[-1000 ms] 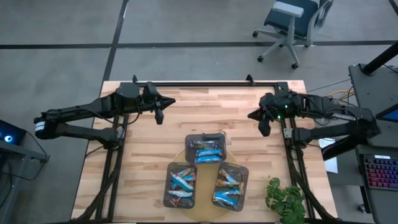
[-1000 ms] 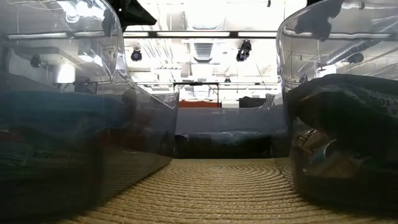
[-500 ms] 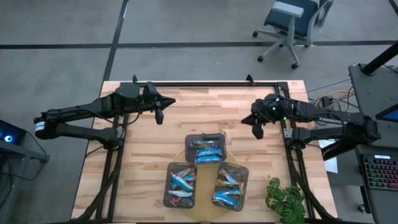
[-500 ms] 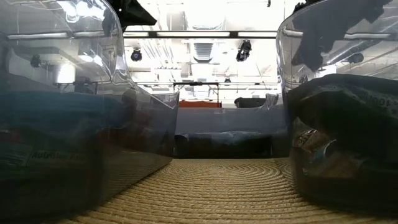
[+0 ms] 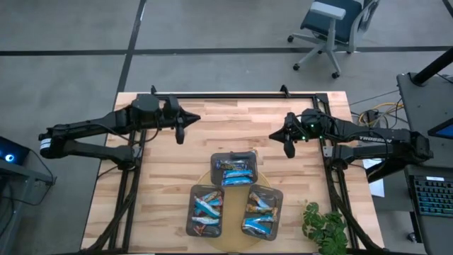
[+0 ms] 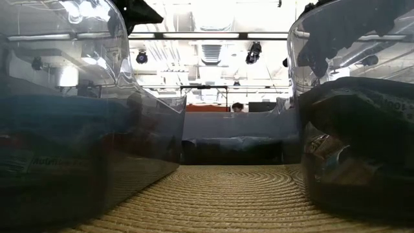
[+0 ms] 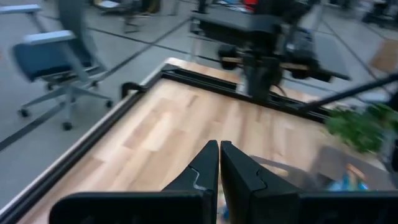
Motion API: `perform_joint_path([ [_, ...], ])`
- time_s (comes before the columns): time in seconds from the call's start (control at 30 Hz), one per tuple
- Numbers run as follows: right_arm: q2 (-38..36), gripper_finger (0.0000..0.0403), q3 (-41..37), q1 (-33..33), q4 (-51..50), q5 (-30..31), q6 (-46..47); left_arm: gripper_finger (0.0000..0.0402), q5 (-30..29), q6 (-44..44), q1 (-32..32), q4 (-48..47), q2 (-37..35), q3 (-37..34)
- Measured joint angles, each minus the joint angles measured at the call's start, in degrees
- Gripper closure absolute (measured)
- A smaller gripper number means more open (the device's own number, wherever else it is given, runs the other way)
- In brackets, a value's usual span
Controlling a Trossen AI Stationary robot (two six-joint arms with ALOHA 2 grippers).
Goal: Pick and place Granola Bars by type
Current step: Put the yellow granola bar into the bottom right black bin
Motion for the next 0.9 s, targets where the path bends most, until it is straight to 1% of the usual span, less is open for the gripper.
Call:
perform_joint_path([
  [0.17, 0.0, 0.0394, 0.0, 0.0, 0.1, -0.5, 0.1, 0.0402, 6.0, 3.2, 0.0, 0.0, 0.0, 0.0],
  [0.23, 0.0, 0.0394, 0.0, 0.0, 0.1, -0.5, 0.1, 0.0402, 6.5, 4.7, 0.0, 0.0, 0.0, 0.0],
  [0.33, 0.0, 0.0394, 0.0, 0.0, 0.2, -0.5, 0.2, 0.0402, 6.7, 10.2, -0.2, 0.1, 1.0, 0.0],
  [0.4, 0.0, 0.0394, 0.0, 0.0, 0.6, -0.5, 0.2, 0.0402, 6.5, 12.1, -0.3, 0.7, 2.3, 0.0],
  [0.5, 0.0, 0.0394, 0.0, 0.0, 0.8, -0.6, 0.2, 0.0402, 6.5, 10.6, -0.3, 7.2, 5.0, -0.2],
  [0.6, -0.1, 0.0394, 0.0, 0.0, 0.8, -0.6, 1.0, 0.0402, 6.7, 9.3, -0.7, 15.9, 6.9, -2.1],
  [0.73, 0.0, 0.0394, 0.0, 0.0, 0.9, -0.7, 3.5, 0.0402, 5.0, 6.4, -1.1, 21.8, 7.1, -6.1],
  [0.9, 0.0, 0.0394, 0.0, 0.0, 1.0, -1.0, 3.4, 0.0402, -2.3, 3.4, -3.0, 22.1, 3.6, -12.2],
])
